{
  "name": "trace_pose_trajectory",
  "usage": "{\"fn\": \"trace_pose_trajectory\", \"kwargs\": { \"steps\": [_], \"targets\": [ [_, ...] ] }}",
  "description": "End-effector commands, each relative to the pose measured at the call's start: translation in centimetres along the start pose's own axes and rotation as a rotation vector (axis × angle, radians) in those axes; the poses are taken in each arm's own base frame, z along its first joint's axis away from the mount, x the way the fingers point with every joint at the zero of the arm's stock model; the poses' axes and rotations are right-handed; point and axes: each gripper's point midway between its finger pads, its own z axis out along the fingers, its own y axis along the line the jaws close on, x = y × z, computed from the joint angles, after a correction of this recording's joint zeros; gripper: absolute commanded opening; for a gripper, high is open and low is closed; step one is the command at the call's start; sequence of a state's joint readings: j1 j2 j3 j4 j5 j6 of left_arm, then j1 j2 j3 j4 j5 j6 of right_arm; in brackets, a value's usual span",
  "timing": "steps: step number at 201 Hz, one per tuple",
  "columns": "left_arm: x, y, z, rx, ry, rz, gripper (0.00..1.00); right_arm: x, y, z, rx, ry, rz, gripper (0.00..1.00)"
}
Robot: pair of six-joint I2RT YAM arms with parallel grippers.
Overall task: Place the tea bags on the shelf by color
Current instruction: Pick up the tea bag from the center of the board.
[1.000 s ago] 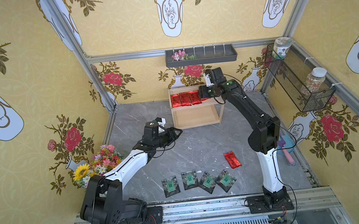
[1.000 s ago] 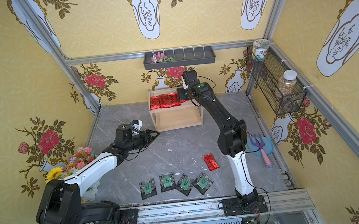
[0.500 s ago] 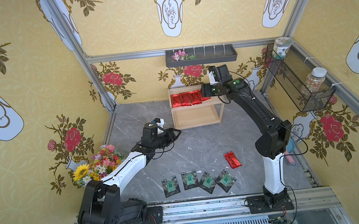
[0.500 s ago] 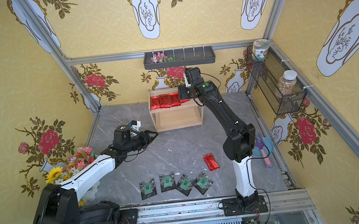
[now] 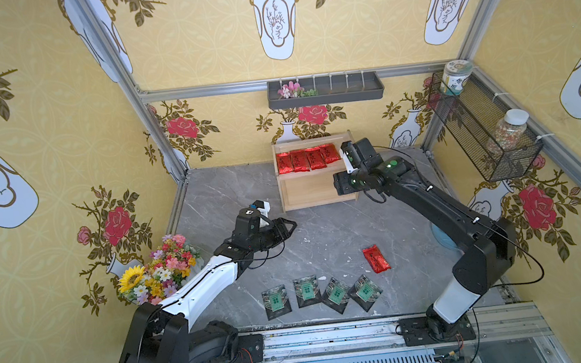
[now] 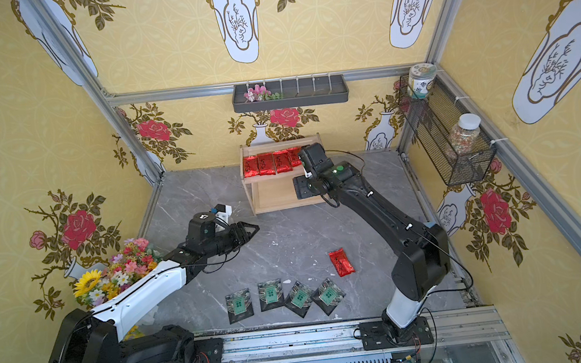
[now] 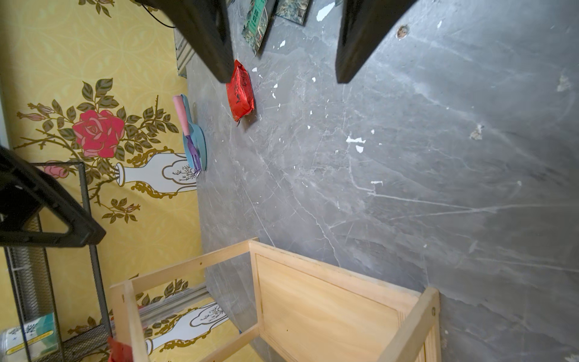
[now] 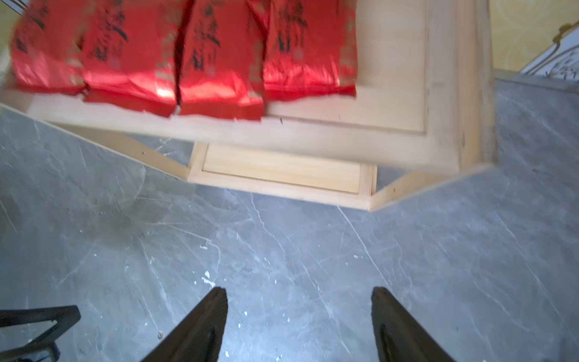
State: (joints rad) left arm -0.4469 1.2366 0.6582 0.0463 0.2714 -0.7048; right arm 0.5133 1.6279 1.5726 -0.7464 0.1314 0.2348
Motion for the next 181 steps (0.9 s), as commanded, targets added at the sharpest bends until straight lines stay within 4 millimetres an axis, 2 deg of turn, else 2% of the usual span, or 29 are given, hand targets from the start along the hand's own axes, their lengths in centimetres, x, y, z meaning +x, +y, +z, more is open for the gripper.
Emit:
{"fn": "trace_pose_trajectory", "kwargs": {
  "steps": [1, 24, 62, 85, 110, 140, 181],
  "targets": [
    [0.9, 0.1, 0.5, -0.009, -0.004, 0.018, 0.58, 2.3, -0.2, 0.2, 0.011, 0.009, 0.032, 0.76],
    [1.8, 0.2, 1.2, -0.002, 0.015, 0.024, 0.58, 6.6, -0.6, 1.2, 0.009, 0.074, 0.064, 0.77],
    [3.1, 0.0, 2.2, 0.052, 0.059, 0.040, 0.57, 14.6, -1.4, 4.3, 0.021, 0.238, 0.116, 0.77],
    [3.8, 0.2, 2.9, 0.079, 0.095, 0.034, 0.58, 18.4, -1.6, 5.6, 0.020, 0.317, 0.140, 0.78],
    [4.4, -0.1, 3.6, 0.112, 0.139, 0.029, 0.57, 20.9, -2.8, 5.8, 0.060, 0.365, 0.177, 0.82],
    [4.7, -0.3, 3.7, 0.126, 0.153, 0.030, 0.57, 22.8, -3.3, 5.4, 0.077, 0.405, 0.216, 0.88],
    [4.9, -0.3, 3.5, 0.131, 0.159, 0.032, 0.57, 25.0, -3.7, 5.0, 0.101, 0.454, 0.255, 0.90]
  ]
}}
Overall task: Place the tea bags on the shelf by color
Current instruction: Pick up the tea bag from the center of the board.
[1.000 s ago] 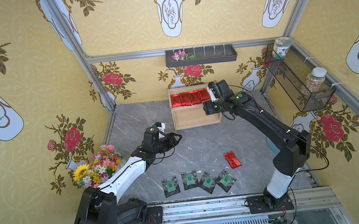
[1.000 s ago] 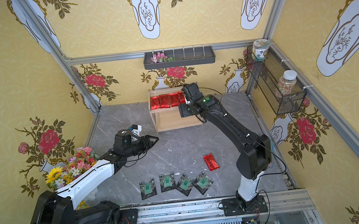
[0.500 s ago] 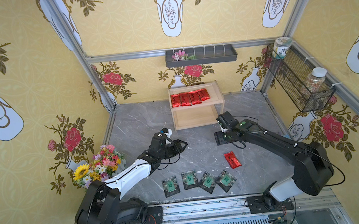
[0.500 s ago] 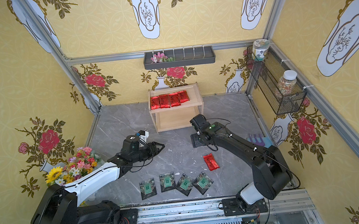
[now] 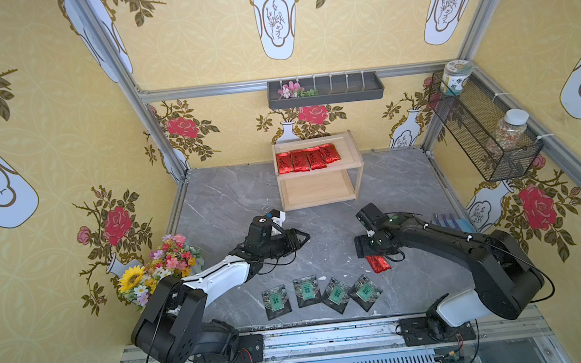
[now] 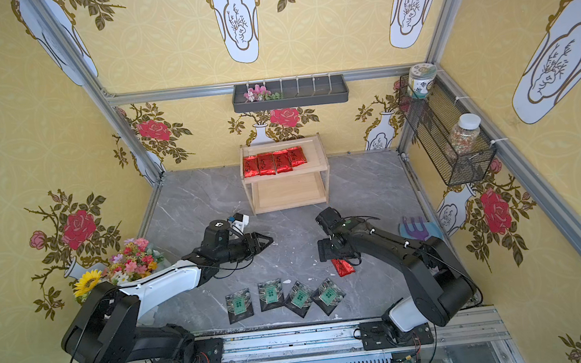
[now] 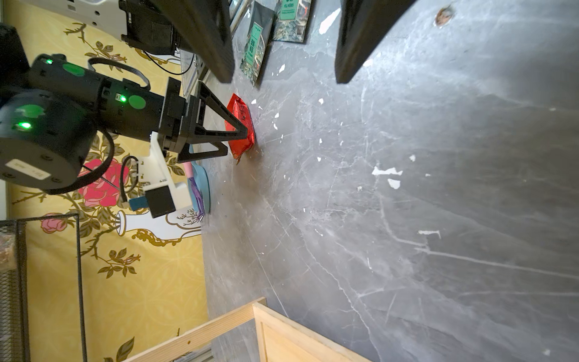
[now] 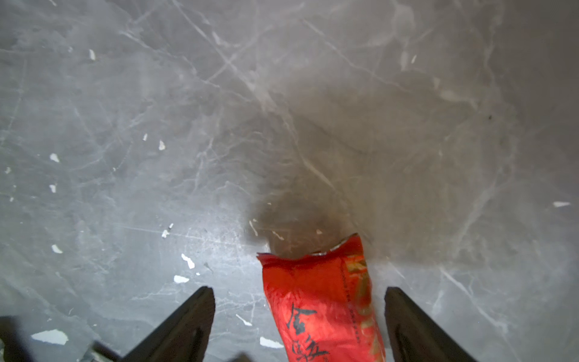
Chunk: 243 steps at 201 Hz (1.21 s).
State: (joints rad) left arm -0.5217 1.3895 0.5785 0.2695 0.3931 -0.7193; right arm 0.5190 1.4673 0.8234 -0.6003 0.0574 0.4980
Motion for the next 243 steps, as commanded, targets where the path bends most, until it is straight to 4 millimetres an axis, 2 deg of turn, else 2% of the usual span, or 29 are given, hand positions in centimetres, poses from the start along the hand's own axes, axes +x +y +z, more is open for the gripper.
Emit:
{"fn": "trace_pose_trajectory", "kwargs": {
  "steps": [1, 39, 74, 117, 179, 243],
  "targets": [
    [0.0, -0.6, 0.0, 0.031, 0.003, 0.014, 0.57, 0.9, -0.3, 0.2, 0.005, 0.019, 0.044, 0.90],
    [0.0, -0.7, -0.1, 0.037, 0.006, 0.020, 0.57, 2.1, -0.7, 0.6, 0.015, 0.039, 0.055, 0.89],
    [-0.1, -1.0, -0.1, 0.037, 0.007, 0.031, 0.57, 2.5, -0.7, 1.0, 0.022, 0.041, 0.055, 0.85],
    [-0.2, -1.1, -0.2, 0.038, 0.006, 0.036, 0.57, 2.3, -0.7, 1.4, 0.034, 0.037, 0.057, 0.73],
    [-0.3, -1.1, -0.3, 0.031, 0.000, 0.035, 0.58, 2.1, -1.0, 1.5, 0.054, 0.030, 0.061, 0.63],
    [-0.8, -1.4, -0.3, 0.027, -0.007, 0.035, 0.57, 1.6, -1.0, 0.8, 0.056, 0.010, 0.064, 0.61]
  ]
}}
